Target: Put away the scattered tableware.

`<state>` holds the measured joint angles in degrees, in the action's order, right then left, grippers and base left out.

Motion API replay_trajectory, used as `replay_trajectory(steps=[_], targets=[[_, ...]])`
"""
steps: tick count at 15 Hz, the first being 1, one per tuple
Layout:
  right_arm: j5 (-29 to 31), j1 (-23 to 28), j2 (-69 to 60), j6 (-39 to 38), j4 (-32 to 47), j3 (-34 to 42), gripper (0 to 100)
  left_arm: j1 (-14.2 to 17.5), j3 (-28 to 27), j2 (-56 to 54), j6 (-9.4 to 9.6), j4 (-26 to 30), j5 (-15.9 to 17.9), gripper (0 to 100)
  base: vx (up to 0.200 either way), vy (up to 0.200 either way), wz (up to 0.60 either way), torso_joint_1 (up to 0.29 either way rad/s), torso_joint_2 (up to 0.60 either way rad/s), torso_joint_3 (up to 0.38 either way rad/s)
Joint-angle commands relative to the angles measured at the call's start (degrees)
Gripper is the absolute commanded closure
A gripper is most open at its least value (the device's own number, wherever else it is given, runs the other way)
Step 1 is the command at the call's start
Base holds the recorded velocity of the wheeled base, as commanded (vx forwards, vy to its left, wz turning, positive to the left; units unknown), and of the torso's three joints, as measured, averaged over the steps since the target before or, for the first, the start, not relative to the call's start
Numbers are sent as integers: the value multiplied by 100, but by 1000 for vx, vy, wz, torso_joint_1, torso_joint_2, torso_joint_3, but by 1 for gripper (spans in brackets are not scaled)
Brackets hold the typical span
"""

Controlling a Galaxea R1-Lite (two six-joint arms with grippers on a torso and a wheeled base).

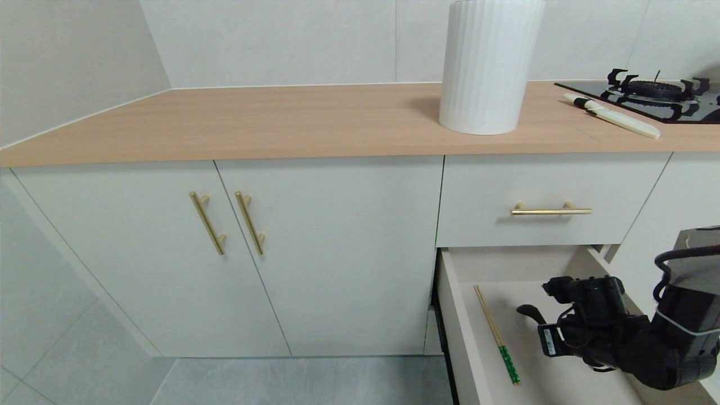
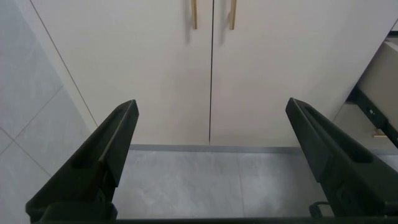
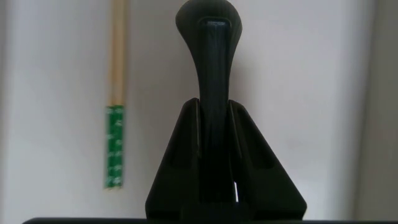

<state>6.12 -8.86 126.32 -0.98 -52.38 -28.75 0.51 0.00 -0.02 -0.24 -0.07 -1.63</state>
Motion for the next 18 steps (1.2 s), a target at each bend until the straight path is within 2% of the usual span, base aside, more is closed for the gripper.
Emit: replay_trajectory(steps=[1, 6, 13, 14, 18], targets=[[21, -1, 446, 1, -149, 18, 100, 2, 0, 2, -2, -1, -4, 0, 0, 0, 0, 0, 0, 0], [153, -1, 675, -8, -562, 27, 100, 2, 0, 2, -2, -1, -4, 0, 0, 0, 0, 0, 0, 0], [179, -1, 648, -17, -589, 44, 100, 2, 0, 2, -2, -1, -4, 0, 0, 0, 0, 0, 0, 0], [179, -1, 648, -17, -589, 36, 0, 2, 0, 2, -2, -1, -4, 0, 0, 0, 0, 0, 0, 0], [188, -1, 622, -17, -589, 36, 0, 2, 0, 2, -2, -1, -4, 0, 0, 0, 0, 0, 0, 0]])
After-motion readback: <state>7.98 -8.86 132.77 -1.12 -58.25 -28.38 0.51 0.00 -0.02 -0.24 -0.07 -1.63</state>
